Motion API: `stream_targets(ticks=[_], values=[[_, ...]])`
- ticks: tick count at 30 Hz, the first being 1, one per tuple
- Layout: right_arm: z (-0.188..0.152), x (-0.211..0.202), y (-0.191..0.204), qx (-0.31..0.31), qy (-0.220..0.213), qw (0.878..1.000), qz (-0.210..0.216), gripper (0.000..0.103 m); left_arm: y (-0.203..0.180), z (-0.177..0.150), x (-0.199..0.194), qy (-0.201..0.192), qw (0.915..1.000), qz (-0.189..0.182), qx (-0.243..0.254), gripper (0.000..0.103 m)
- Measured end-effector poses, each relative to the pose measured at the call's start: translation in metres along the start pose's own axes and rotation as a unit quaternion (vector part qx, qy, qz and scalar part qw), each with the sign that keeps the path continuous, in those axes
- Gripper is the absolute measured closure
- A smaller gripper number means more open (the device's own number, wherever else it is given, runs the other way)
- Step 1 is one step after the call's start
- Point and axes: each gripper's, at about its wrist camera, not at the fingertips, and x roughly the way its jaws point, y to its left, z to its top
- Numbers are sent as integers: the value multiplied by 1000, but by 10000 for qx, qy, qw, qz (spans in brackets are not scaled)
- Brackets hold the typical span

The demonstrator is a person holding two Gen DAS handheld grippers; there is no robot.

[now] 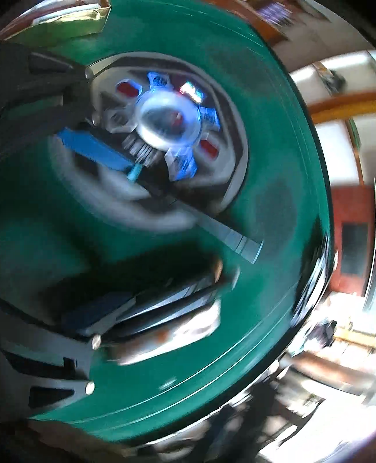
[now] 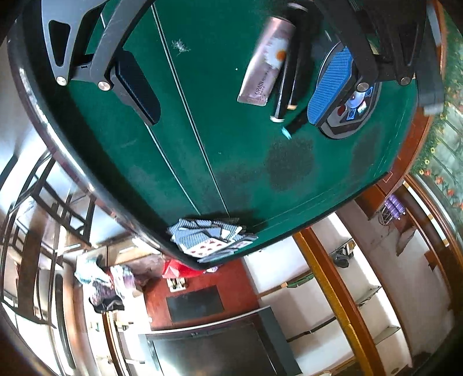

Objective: Organize objects

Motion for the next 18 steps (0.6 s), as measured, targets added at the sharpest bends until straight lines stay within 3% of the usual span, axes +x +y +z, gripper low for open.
stream_targets(ticks=[1, 3, 7, 10, 14, 18], values=[[0, 0, -2, 35, 20, 10000, 27, 0, -7, -4, -4, 28, 9999, -39, 121, 41], [1, 0, -6, 113, 46, 9999, 60, 0, -9, -3, -9, 7, 9999, -80, 97, 49], [3, -3, -13, 257, 35, 9996, 139, 0, -1, 5, -16, -401, 9975, 587, 15, 49], [5, -5, -19, 395, -6, 9991, 150, 0, 4, 15, -2, -319, 9963, 796, 10, 49], [6, -3, -19, 426, 38, 9989, 186, 0, -7, 28, 9, -345, 9956, 862, 120, 49], [7, -5, -17, 370, 4, 9992, 167, 0, -2, 30, 0, -443, 9973, 524, -260, 44]])
